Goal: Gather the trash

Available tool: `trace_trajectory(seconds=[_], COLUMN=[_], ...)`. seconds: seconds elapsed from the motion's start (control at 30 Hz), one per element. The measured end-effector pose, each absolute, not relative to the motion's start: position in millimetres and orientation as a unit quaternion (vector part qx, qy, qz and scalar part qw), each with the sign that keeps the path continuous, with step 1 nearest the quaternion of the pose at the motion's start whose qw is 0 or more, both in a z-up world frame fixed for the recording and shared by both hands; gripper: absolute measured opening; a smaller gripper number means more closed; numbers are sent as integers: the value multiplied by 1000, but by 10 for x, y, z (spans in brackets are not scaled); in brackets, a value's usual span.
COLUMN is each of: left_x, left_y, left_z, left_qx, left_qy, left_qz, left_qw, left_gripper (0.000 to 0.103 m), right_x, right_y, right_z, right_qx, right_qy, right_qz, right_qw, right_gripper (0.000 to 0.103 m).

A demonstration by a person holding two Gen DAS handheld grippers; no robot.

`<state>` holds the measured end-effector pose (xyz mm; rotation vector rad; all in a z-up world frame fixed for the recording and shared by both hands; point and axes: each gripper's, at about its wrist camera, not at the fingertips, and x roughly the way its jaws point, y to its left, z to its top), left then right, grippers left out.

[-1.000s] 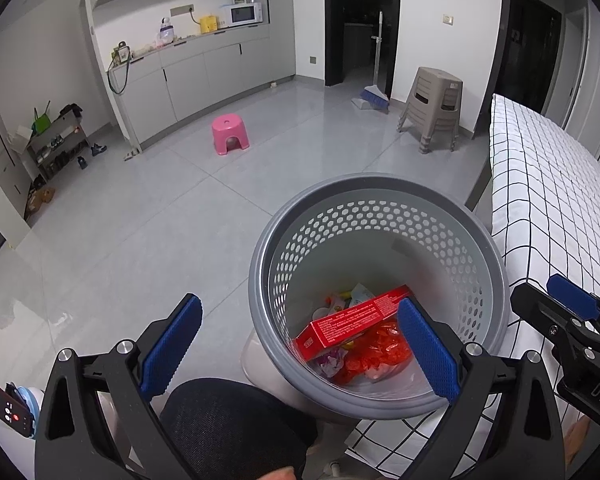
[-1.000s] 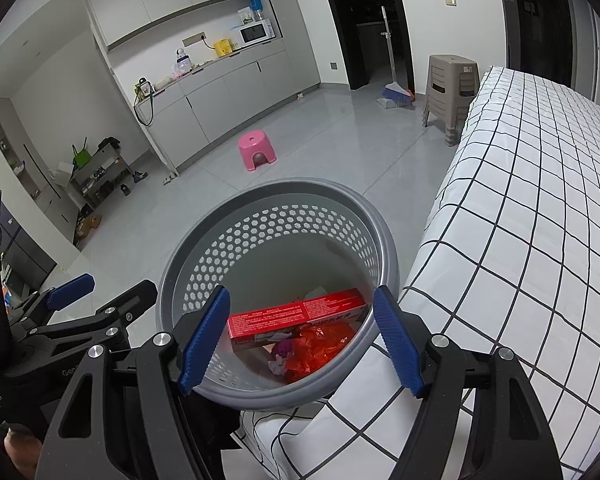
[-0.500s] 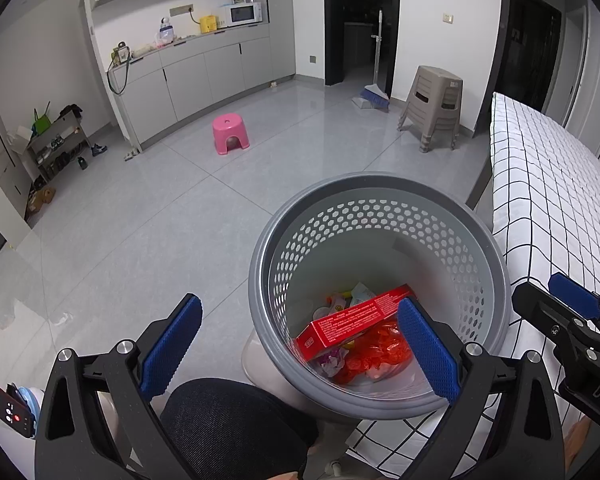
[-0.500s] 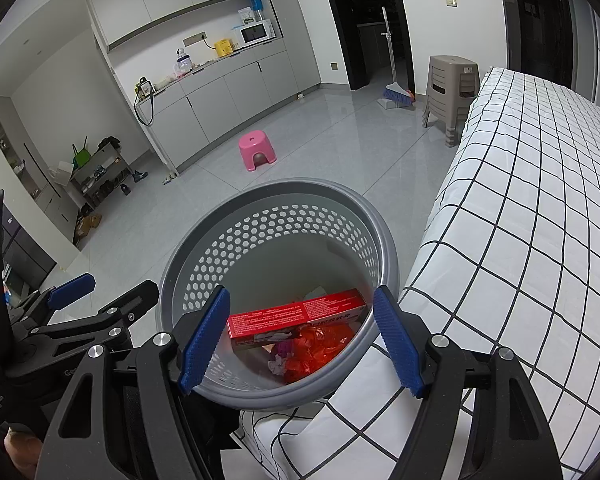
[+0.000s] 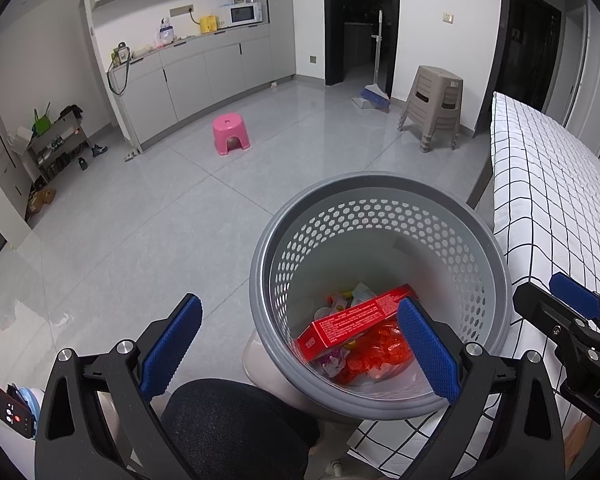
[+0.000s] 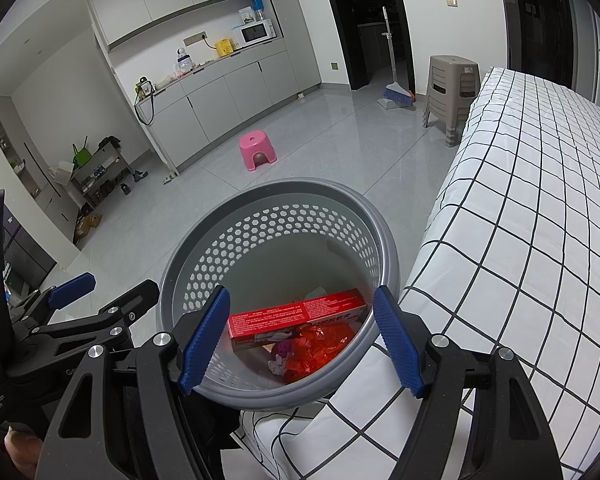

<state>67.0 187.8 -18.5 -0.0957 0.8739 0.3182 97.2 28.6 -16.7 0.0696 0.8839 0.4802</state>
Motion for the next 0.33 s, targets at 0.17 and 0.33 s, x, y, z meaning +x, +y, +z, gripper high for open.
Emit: trace_trajectory(seconds=[0.17,0.33], left_x=[661,657], left_y=[1871,1884], left_z=[-183,-181], left_qx=[-49,-50], left_qy=[423,424], left_qz=[154,155], left_qw=[892,891], left_gripper=[96,96], right_x=[971,970], right_y=[286,287], right_z=[-168,-168], right_qx=[33,33], right_qy=[424,423], right_qz=[230,230], right_qw=[875,876], right_gripper=[71,71])
